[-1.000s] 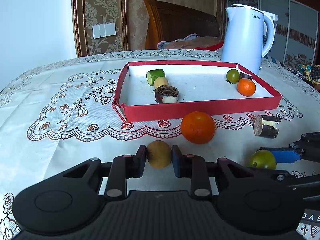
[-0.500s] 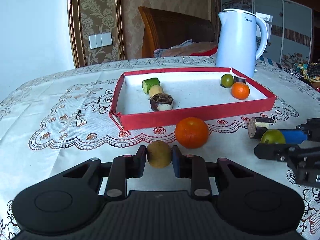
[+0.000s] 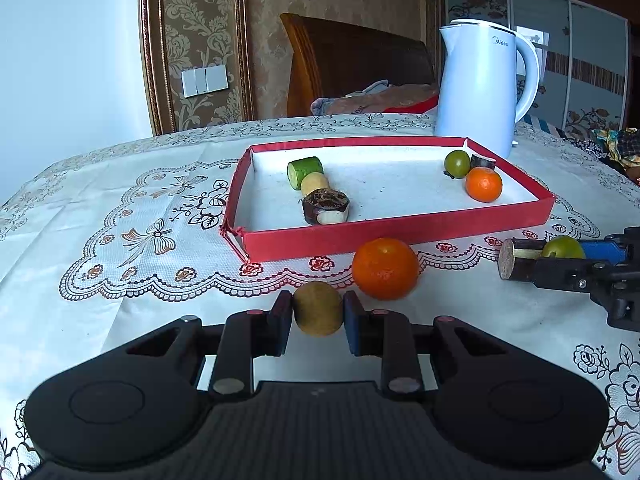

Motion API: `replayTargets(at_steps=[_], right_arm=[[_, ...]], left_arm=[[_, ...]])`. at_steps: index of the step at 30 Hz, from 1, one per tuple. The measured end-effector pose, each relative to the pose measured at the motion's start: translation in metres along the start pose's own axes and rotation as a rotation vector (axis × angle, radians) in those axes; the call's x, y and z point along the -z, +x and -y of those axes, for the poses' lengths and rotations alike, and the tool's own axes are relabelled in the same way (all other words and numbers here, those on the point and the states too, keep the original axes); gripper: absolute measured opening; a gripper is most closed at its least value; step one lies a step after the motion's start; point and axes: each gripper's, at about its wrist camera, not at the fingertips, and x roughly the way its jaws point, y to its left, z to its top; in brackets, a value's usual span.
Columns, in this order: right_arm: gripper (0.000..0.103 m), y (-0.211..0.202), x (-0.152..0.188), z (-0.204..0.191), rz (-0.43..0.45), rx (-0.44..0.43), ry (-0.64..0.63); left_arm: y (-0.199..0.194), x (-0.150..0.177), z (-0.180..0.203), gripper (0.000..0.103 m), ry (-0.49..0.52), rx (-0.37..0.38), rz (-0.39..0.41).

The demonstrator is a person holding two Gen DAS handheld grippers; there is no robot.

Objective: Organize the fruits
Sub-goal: 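Carry the kiwi-like fruit and green fruit over the red tray with both tools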

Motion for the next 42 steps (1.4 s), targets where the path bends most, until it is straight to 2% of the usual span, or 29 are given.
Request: replayTargets(at_steps=[5, 11, 18, 25, 36, 42], right_arm=[[0.031, -0.001, -0.005, 0.004, 0.013, 0.014, 0.009], [0.031, 0.008, -0.021, 0.016, 0.039, 0.062, 0.027], [0.032, 0.041, -0.044, 0.033, 0.048, 0.138, 0.046], [0.032, 0.081, -0.061, 0.039, 0.019, 0.156, 0.034], [0.032, 0.126, -0.074, 0.035, -0.019, 0.188, -0.014], [0.032, 0.14, -0.081, 0.038, -0.023, 0.198, 0.007]], left_arm=[[-0.003, -0.008, 0.003, 0.027, 0.001, -0.003, 0.013], [0.005, -0.032, 0.011, 0.027, -0.016, 0.031, 0.014], [0.032, -0.062, 0.031, 0.027, -0.004, 0.001, 0.045], [0.072, -0.086, 0.043, 0.027, -0.011, -0.034, 0.036], [0.119, -0.092, 0.04, 0.027, -0.063, -0.079, -0.01], [0.123, -0.095, 0.029, 0.027, -0.05, -0.134, 0.046]])
